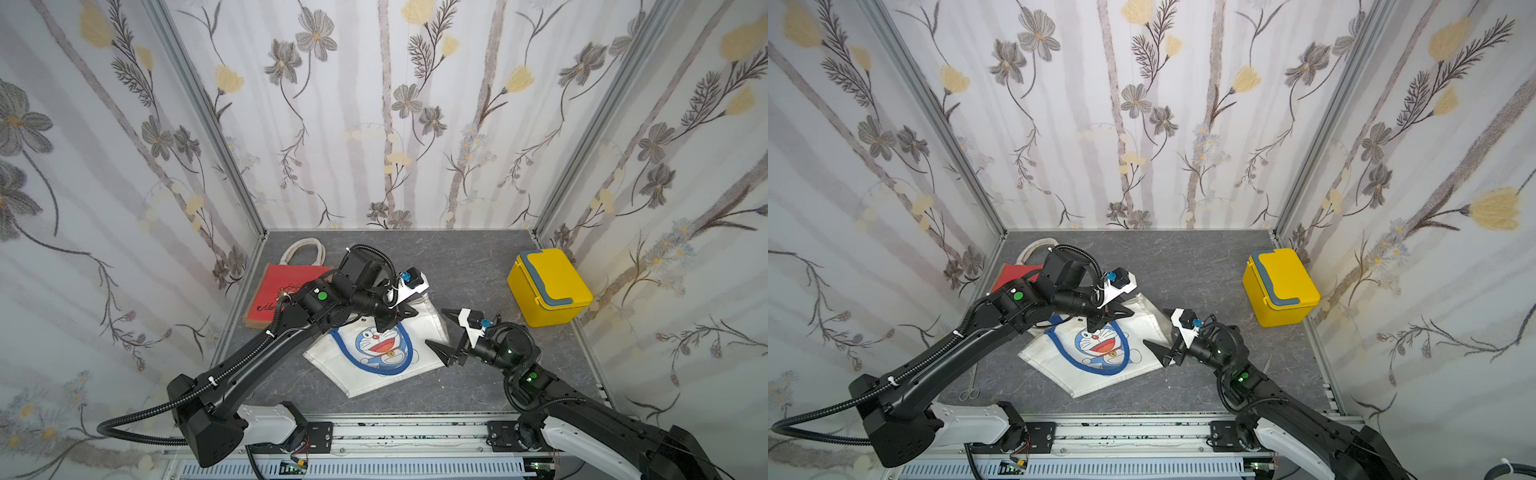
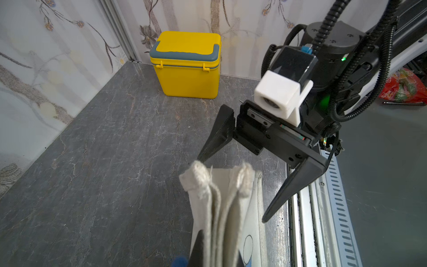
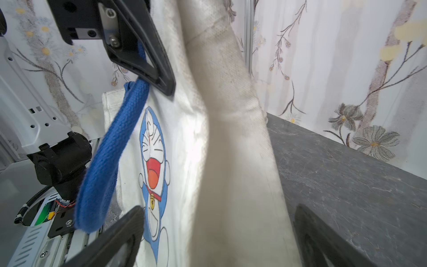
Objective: Put away the canvas bag
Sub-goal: Press the canvas bag at the center of the board.
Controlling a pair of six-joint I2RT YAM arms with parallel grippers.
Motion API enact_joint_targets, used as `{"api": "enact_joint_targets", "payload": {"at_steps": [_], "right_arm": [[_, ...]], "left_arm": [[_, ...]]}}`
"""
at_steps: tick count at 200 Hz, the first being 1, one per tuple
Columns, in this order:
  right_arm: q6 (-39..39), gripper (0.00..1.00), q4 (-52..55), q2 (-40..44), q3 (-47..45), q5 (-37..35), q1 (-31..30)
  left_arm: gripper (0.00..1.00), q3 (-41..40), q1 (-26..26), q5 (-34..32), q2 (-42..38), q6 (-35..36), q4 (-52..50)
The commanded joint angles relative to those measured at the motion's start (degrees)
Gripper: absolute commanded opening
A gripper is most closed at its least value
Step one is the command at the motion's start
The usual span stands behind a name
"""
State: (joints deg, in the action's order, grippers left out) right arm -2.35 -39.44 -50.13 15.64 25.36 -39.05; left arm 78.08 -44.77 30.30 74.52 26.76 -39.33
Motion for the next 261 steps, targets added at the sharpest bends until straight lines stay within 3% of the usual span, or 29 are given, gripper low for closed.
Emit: {"api": "enact_joint_targets", "payload": {"at_steps": [1,44,67,81,96,118,127,150,170,184,215,248,261], "right_arm": [[4.0,1.00,-0.9,-6.2,4.3,5.6,0.0],[4.3,1.00,-2.9,-12.8,4.8,9.0,1.0],[1.3,0.91,-7.1,-12.6,0.6,10.9,1.2],[0.1,0.76,-6.8,-11.8,-0.7,11.3,1.2],[0.3,0.67,-4.4,-11.2,-1.2,11.8,1.2],[0.2,0.19,-5.0,-10.7,-2.7,12.1,1.2],[-0.3,0.10,-5.4,-10.3,-3.3,11.7,1.2],[-0.9,0.15,-6.5,-8.0,-5.2,11.1,1.2],[-1.2,0.57,-9.2,-6.7,-7.1,11.4,1.2],[-1.1,0.68,-9.9,-7.0,-7.5,11.8,1.2],[-0.9,0.64,-9.1,-9.3,-7.0,12.1,1.1],[-2.9,0.36,-9.2,-9.1,-9.0,12.4,1.2],[-4.4,0.30,-9.4,-8.2,-10.2,12.0,1.1]], "left_arm": [[0.00,0.7,-0.1,2.4,0.3,2.6,0.6],[0.00,-0.9,0.4,-0.4,-0.3,3.3,1.0],[0.00,-1.5,1.1,-0.3,-1.0,3.3,1.8],[0.00,-1.2,1.2,-0.1,-1.1,3.1,2.2],[0.00,-0.9,1.3,-0.2,-1.0,3.1,2.5],[0.00,-0.3,1.3,-0.6,-0.4,3.2,2.5],[0.00,-0.1,1.3,-0.7,0.0,3.2,2.3],[0.00,0.0,1.3,-0.7,0.0,3.2,2.1],[0.00,0.1,1.3,0.0,-0.5,3.1,2.5],[0.00,0.4,1.3,0.7,-0.8,3.1,2.6],[0.00,0.7,1.3,0.8,-0.5,2.9,2.6],[0.00,0.1,1.4,0.1,-0.2,2.3,3.6],[0.00,0.1,1.4,0.0,-0.2,2.2,4.1]]}}
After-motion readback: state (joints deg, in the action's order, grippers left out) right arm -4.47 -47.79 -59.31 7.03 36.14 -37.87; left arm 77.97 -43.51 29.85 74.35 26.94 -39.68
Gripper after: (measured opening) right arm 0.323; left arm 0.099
